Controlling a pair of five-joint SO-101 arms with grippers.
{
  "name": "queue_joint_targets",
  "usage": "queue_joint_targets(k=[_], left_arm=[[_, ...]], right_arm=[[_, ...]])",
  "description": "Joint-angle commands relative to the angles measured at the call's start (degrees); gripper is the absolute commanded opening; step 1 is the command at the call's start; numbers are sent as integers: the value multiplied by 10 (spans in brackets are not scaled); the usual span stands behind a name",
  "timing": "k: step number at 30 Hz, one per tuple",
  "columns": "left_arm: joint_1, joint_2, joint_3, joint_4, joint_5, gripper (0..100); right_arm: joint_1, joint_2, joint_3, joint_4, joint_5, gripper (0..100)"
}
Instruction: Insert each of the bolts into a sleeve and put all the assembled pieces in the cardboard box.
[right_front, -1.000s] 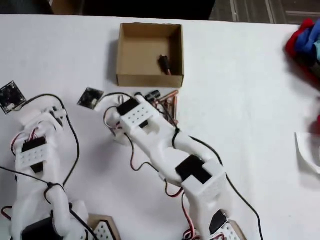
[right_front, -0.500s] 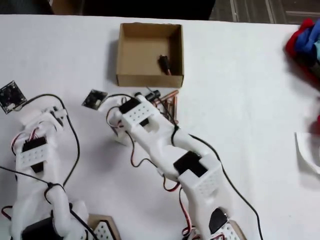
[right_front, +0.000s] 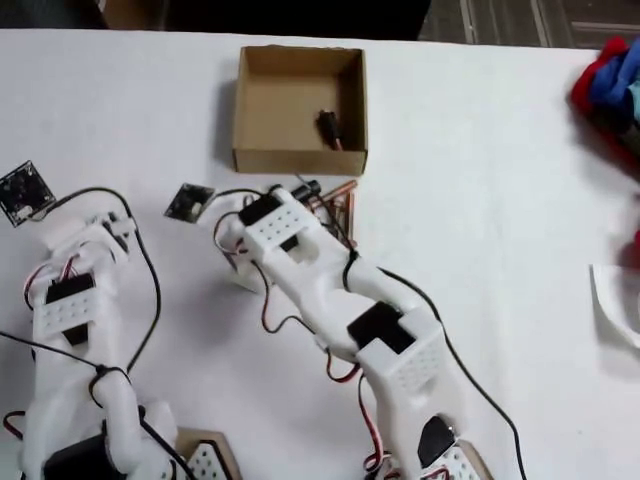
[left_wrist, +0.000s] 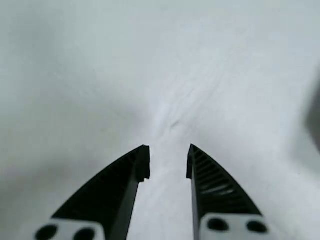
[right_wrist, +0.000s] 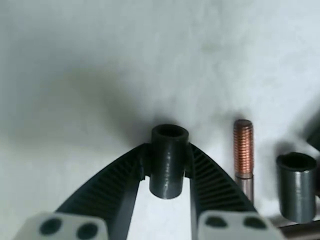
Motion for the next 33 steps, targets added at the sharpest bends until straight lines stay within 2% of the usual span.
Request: queue_joint_targets(k=[1,6,9,17,23,28,33], left_arm=[[5,-21,-4,-11,4,143],[5,-21,-4,-11,4,143],[5,-21,-4,-11,4,143],[5,-21,-4,-11,4,143],[12,-21,-6,-7,3,143],[96,-21,-2,-5,-108,143],[229,-20,-7,53,-280,143]], right_arm=[[16,-5,-4,15,4,108],[17,-4,-3,13,-1,98],[18,-4,-4,10,-1,10],[29,-17,-4,10,-3,20],[122,-145,9,10,-112,20],[190,-275,108,-37,-118,20],[265,-367,290,-159,-118,20]])
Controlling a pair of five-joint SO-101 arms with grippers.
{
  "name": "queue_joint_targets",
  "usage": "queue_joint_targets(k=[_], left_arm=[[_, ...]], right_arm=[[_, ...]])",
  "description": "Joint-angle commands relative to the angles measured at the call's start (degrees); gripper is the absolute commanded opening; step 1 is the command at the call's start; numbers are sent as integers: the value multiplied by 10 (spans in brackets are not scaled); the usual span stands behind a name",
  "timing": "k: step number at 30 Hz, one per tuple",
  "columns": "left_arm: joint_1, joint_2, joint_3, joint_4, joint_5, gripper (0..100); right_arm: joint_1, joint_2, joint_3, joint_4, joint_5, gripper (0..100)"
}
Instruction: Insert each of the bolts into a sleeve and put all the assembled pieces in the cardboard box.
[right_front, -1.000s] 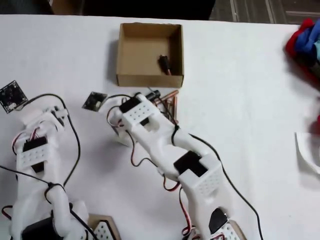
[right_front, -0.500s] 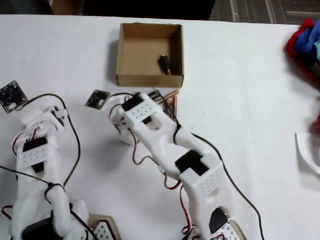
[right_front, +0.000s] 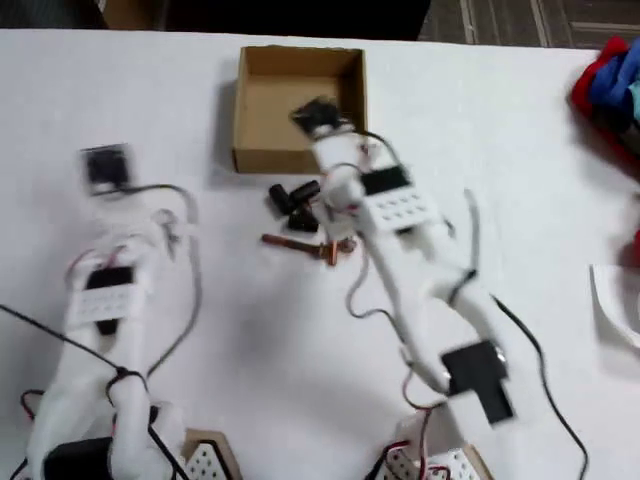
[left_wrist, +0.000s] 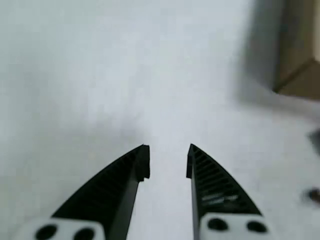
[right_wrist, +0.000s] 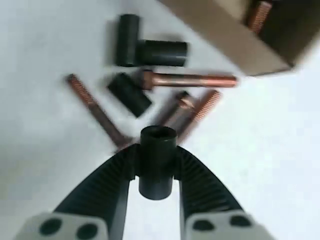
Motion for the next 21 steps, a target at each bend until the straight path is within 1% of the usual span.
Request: queue_joint_targets(k=[1,3,6,9,12,14,17,21], left_arm=[[96,-20,-7,44,-118,143],[135,-20,-17,78,-148,143],[171,-20,-68,160,-170,144],[183,-19,-161,262,-211,144],[185,14,-270,351,-229,143],[185,75,-344,402,-231,144],[187,204,-457,475,-231,146],[228,379,-629,587,-232,144]], right_arm=[[49,-90,112,-80,-6,20],[73,-124,159,-104,-9,20],[116,-165,213,-133,-25,20],[170,-189,251,-156,-80,20],[218,-192,278,-182,-108,20],[237,-193,297,-206,-113,20],[256,-197,309,-228,-113,19],[263,-197,308,-234,-127,19]])
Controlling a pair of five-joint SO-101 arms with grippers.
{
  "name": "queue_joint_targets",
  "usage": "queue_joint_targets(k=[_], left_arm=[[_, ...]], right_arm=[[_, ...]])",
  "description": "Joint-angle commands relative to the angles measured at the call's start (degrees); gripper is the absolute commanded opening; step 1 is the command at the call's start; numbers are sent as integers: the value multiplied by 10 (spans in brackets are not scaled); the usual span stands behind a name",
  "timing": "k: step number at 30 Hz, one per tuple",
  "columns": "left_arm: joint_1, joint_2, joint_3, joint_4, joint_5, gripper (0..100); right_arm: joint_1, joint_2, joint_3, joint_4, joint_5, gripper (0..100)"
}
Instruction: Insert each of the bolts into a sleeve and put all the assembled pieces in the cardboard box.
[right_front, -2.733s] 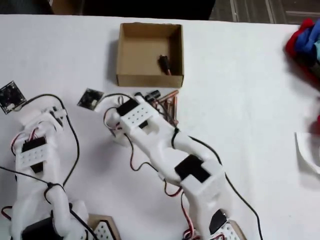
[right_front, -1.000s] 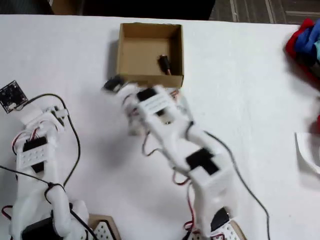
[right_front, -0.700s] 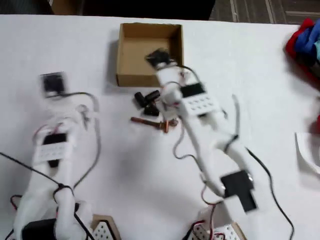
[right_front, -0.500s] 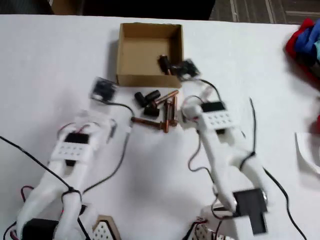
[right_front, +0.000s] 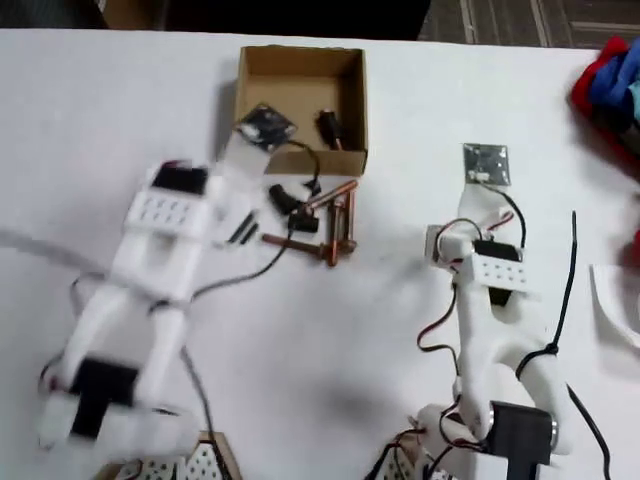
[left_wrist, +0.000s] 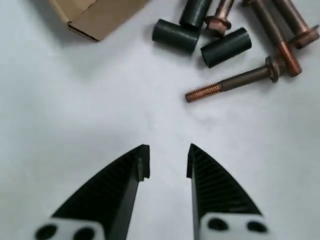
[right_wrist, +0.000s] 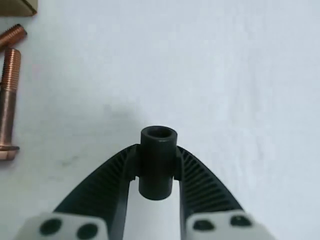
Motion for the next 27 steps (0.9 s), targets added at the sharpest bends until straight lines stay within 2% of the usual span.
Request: queue_joint_targets(k=[1,10,14,20,27], left_arm=[[47,152,-188,101,-4,143],[111,414,-524,252,-6,143],[126,484,-620,295,-88,143],[145,519,-650,302,-180,145],[154,520,-649,303,-202,146]], right_arm=[[7,-35,-4,-13,-12,19],[19,-31,-2,-36,-13,19],[35,-36,-4,-36,-13,19],[47,-36,-17,-33,-13,19],[56,-36,-23,-33,-13,19]])
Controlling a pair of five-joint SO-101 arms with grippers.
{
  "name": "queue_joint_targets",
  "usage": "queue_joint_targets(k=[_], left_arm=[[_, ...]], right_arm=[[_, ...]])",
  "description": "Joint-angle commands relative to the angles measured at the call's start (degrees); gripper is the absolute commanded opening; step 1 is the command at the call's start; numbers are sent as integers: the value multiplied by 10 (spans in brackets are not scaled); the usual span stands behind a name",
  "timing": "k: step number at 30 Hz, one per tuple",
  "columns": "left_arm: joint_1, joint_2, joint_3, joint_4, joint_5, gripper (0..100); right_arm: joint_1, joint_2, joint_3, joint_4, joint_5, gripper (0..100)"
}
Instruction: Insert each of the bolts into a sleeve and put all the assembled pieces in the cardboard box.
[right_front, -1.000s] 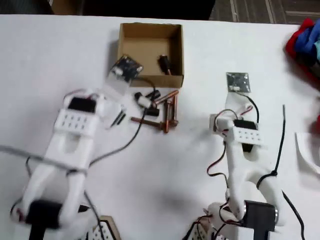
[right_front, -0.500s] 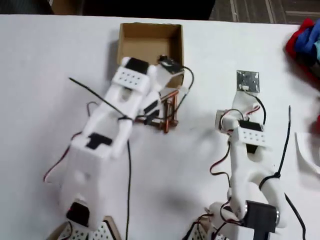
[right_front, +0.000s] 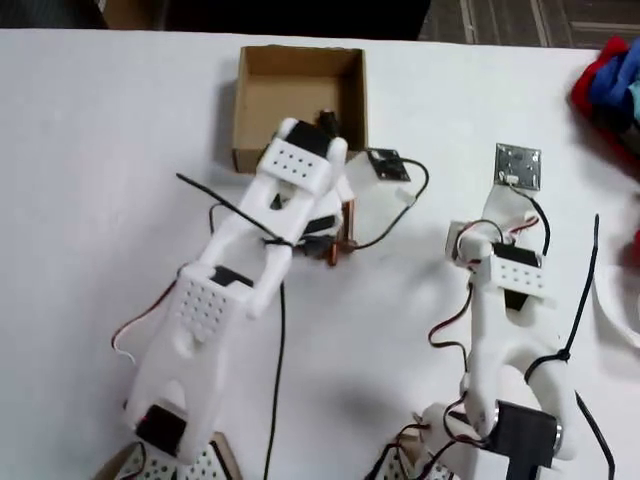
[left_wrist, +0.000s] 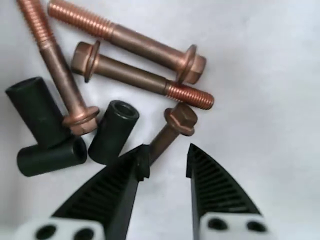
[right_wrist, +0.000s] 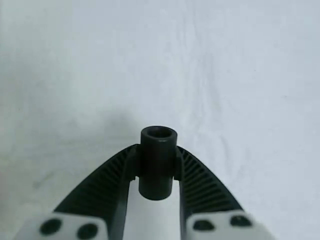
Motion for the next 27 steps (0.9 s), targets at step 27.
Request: queue_joint_targets(k=[27], left_arm=[[26,94,-28,-16,-29,143]], right_arm=[[3,-36,-25,-7,-4,19]])
